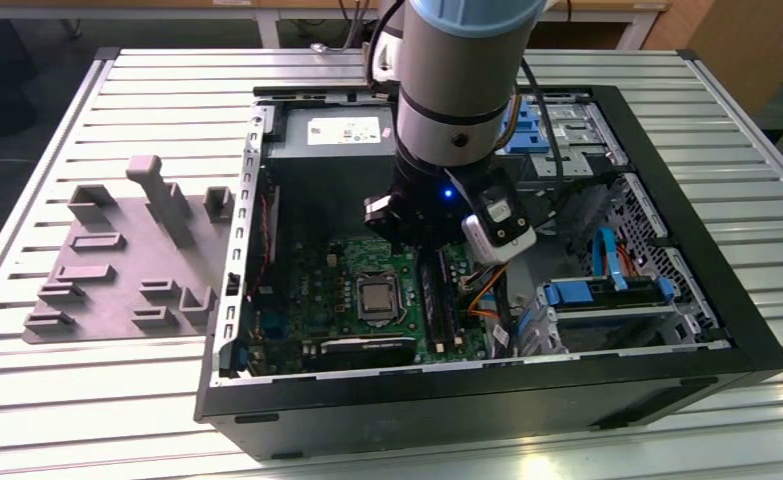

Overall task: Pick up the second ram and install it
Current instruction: 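Insert the second ram into the second slot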

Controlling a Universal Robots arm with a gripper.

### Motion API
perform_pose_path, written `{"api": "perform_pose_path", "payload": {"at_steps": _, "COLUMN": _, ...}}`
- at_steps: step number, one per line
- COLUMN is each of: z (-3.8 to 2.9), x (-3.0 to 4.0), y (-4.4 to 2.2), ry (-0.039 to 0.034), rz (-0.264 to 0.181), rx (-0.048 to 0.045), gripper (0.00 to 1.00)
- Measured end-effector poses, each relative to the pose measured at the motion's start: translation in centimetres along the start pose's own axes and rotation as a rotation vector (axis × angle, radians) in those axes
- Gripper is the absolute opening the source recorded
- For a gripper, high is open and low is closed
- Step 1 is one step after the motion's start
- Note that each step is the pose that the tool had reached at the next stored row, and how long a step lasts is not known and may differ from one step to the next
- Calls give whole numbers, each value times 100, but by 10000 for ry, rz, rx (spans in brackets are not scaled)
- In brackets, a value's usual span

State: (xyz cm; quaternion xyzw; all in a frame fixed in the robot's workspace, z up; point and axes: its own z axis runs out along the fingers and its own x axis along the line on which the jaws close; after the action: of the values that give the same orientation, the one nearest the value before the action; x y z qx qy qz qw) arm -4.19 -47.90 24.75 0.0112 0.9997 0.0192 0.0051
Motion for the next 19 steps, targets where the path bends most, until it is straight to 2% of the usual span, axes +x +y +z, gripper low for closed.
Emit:
{"api": "perform_pose_path", "payload": {"at_steps": 7, "z": 3, "x": -2, "y": 0, "ry": 0, "rz": 0, "rx": -1, "gripper": 14}}
{"api": "perform_pose_path", "payload": {"at_steps": 12, "z": 44, "x": -41, "y": -6, "ry": -1, "rz": 27, "rx": -9, "gripper": 14}}
{"api": "perform_pose_path", "payload": {"at_steps": 17, "z": 103, "x": -48, "y": -22, "ry": -2, "rz": 70, "rx": -7, "gripper": 14}}
{"api": "perform_pose_path", "payload": {"at_steps": 19, "z": 107, "x": -48, "y": -23, "ry": -2, "rz": 78, "rx": -5, "gripper": 14}}
